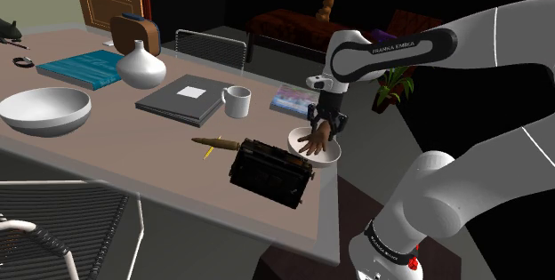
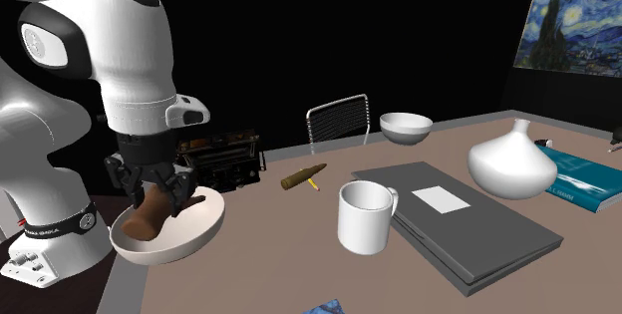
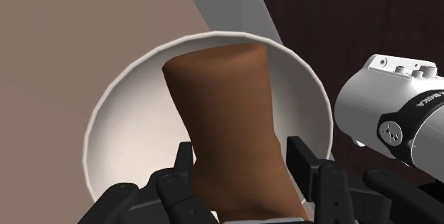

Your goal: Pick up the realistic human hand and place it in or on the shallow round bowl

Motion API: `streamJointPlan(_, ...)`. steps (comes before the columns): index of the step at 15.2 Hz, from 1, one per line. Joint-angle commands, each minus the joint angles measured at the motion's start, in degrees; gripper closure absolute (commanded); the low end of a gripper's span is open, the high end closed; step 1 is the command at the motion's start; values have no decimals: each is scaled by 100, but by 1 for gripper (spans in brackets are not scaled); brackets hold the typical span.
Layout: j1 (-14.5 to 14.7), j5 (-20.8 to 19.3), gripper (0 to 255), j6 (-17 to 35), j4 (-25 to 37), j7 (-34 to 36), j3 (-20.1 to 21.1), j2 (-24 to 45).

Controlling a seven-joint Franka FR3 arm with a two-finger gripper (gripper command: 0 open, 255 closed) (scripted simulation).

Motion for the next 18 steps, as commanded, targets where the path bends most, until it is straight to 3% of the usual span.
streamJointPlan(1, 0, 0, 255, 1, 0, 0, 0, 0)
streamJointPlan(2, 0, 0, 0, 1, 0, 0, 0, -1)
streamJointPlan(7, 0, 0, 0, 1, 0, 0, 0, -1)
streamJointPlan(11, 20, 47, 0, -764, 666, 0, 68, -103)
streamJointPlan(18, 20, 47, 0, -764, 666, 0, 68, -103)
